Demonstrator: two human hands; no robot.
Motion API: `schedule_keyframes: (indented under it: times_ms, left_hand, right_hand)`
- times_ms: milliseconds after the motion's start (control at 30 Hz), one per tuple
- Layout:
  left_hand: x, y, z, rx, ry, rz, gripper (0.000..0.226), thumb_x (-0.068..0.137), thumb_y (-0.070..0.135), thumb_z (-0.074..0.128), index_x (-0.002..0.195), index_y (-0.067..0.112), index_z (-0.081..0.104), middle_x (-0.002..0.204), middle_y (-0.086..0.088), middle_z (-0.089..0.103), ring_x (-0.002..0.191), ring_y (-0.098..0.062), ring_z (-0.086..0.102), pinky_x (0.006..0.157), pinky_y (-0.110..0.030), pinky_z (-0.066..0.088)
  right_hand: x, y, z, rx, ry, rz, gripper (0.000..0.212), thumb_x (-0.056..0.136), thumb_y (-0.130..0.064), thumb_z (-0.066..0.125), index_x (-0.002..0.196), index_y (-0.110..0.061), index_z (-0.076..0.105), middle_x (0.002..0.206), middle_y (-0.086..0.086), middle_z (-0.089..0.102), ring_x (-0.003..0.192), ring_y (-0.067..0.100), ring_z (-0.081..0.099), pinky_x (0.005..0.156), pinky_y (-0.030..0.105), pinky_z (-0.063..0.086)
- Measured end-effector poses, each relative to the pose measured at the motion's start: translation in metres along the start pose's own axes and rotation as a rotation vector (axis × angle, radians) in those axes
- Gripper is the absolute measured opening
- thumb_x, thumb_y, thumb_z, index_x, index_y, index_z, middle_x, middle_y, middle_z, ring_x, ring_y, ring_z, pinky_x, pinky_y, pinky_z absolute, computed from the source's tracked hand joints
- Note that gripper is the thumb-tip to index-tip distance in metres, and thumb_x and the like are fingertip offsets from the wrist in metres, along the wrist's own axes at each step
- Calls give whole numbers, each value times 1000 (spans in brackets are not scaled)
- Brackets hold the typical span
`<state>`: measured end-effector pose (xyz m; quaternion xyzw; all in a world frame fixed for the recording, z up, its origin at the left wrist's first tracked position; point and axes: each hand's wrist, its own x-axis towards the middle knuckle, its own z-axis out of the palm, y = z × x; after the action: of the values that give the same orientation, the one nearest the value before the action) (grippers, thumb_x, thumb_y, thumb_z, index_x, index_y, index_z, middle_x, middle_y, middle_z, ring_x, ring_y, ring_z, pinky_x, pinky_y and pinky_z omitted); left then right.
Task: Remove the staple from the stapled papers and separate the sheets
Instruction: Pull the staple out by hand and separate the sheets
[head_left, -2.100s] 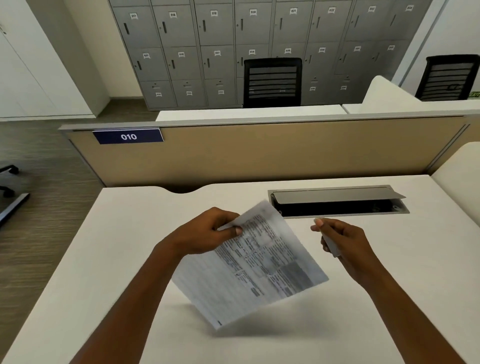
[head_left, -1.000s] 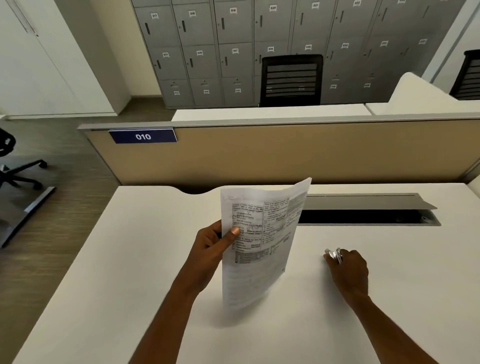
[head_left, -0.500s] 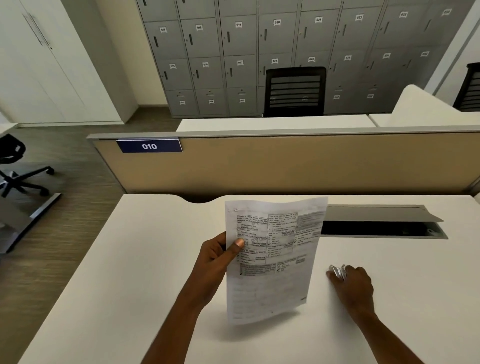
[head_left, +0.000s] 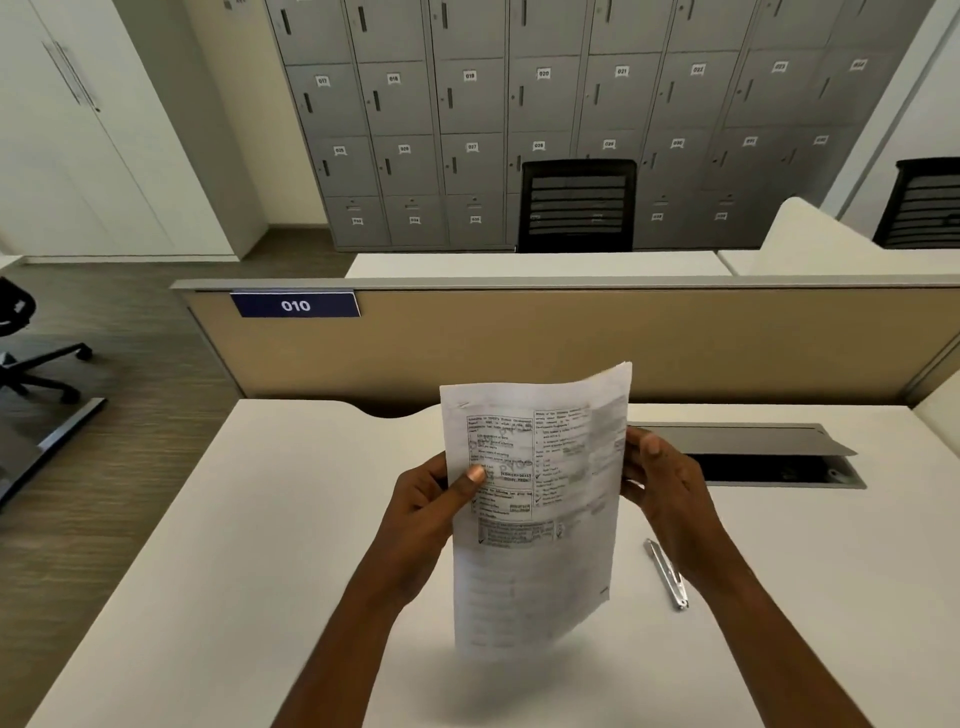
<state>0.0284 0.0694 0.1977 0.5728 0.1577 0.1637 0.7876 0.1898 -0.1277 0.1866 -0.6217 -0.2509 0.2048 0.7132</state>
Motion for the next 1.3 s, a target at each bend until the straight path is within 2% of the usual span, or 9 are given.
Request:
schedule_keyframes:
  times_ms: [100, 167, 233, 433, 567, 767, 933, 1133, 1300]
  left_hand:
    - [-4, 8, 3, -29, 17, 8, 31, 97, 14, 57, 125, 10, 69, 124, -12, 74, 118, -28, 70, 94, -36, 59]
    - [-6, 10, 4, -14, 25, 18, 30, 98, 13, 56, 125, 10, 69, 123, -11, 74, 117, -28, 70, 95, -37, 59]
    - [-12, 13, 4, 20, 41, 42, 29, 100, 11, 55, 126, 10, 68, 123, -10, 74, 116, -27, 70, 96, -40, 59]
    - [-17, 29, 12, 95, 232, 207, 21, 96, 10, 64, 115, 10, 71, 109, -6, 79, 101, -28, 76, 82, -42, 64]
    - [-12, 43, 15, 46, 341, 276, 17, 94, 16, 68, 108, 7, 74, 101, -10, 80, 93, -25, 77, 83, -45, 63]
    - [-14, 47, 18, 40, 303, 273, 21, 89, 24, 70, 102, 10, 76, 101, -10, 79, 90, -24, 77, 76, -38, 61]
    - [-17, 47, 21, -39, 290, 233, 19, 84, 27, 73, 97, 15, 78, 101, -10, 79, 90, -26, 77, 78, -42, 64]
    - [-18, 45, 25, -96, 353, 211, 16, 88, 16, 74, 101, 8, 75, 99, -11, 80, 88, -27, 78, 76, -37, 65]
    - [-19, 42, 26, -128, 374, 219, 12, 88, 14, 73, 99, 11, 77, 96, -8, 81, 85, -23, 78, 77, -37, 65]
  right_hand:
    - [-6, -7, 3, 117, -8, 50, 49, 82, -46, 76, 118, -14, 71, 119, 15, 73, 107, 37, 71, 81, 46, 61]
    - [-11, -7, 4, 156, 23, 71, 33, 86, -22, 70, 117, -11, 71, 118, 17, 73, 106, 40, 71, 82, 52, 61]
    - [-16, -9, 8, 138, 47, 63, 33, 87, -12, 66, 119, -9, 70, 118, 16, 73, 106, 39, 71, 85, 55, 59]
    - [-25, -13, 12, 68, 117, 0, 30, 90, -8, 66, 120, -6, 69, 114, 14, 75, 102, 37, 73, 85, 54, 59]
    - [-32, -13, 15, 56, 108, -4, 30, 91, -7, 65, 121, -7, 69, 115, 12, 75, 102, 37, 73, 83, 53, 61]
    - [-40, -18, 15, 45, 122, -25, 28, 90, -7, 65, 118, -5, 70, 113, 12, 76, 101, 35, 74, 79, 44, 62]
    - [-45, -22, 13, 35, 131, -28, 29, 89, -9, 66, 117, -5, 70, 114, 12, 75, 100, 36, 73, 82, 53, 60]
    - [-50, -23, 14, 18, 155, -42, 27, 89, -8, 67, 116, -6, 71, 112, 11, 76, 99, 34, 74, 80, 50, 62]
    - [-51, -22, 15, 15, 155, -49, 25, 91, -6, 66, 116, -7, 71, 112, 10, 76, 100, 33, 74, 80, 48, 62]
